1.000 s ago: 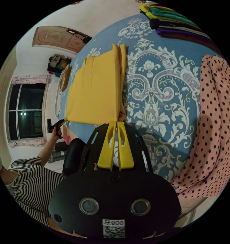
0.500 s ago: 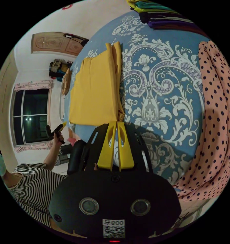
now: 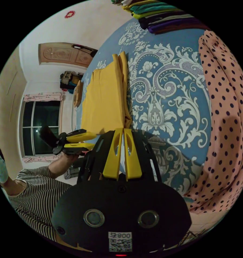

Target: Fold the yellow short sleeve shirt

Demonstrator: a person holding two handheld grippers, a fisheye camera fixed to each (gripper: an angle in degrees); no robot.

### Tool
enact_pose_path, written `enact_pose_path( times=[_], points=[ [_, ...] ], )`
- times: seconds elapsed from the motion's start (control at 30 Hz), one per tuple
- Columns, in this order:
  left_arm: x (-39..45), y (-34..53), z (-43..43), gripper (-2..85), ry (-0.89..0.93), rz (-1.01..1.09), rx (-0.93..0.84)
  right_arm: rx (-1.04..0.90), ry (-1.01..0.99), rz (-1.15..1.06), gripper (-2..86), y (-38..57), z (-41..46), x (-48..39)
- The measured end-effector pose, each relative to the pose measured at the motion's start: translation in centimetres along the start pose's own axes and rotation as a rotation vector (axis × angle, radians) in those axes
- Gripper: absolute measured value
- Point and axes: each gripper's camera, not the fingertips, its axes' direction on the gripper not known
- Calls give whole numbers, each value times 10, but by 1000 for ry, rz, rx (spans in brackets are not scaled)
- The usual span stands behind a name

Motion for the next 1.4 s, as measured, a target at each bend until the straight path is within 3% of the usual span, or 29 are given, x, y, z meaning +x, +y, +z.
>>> enact_pose_path(
  times=[0.3,0.67,0.93,1.4],
  points=[
    [57,-60,145,66,-165,70,-149,80,132,-68,33,-33,-19,-19],
    [91,-93,249,24,-182,37,-120,94,214,-127,94,-132,4,-58],
    [110,-111,298,16,-203,59,-105,96,342,-100,101,-181,24,-87],
    [119,-135,332,5,-154,36,-115,89,427,-89,23,-217,35,-134]
  ],
)
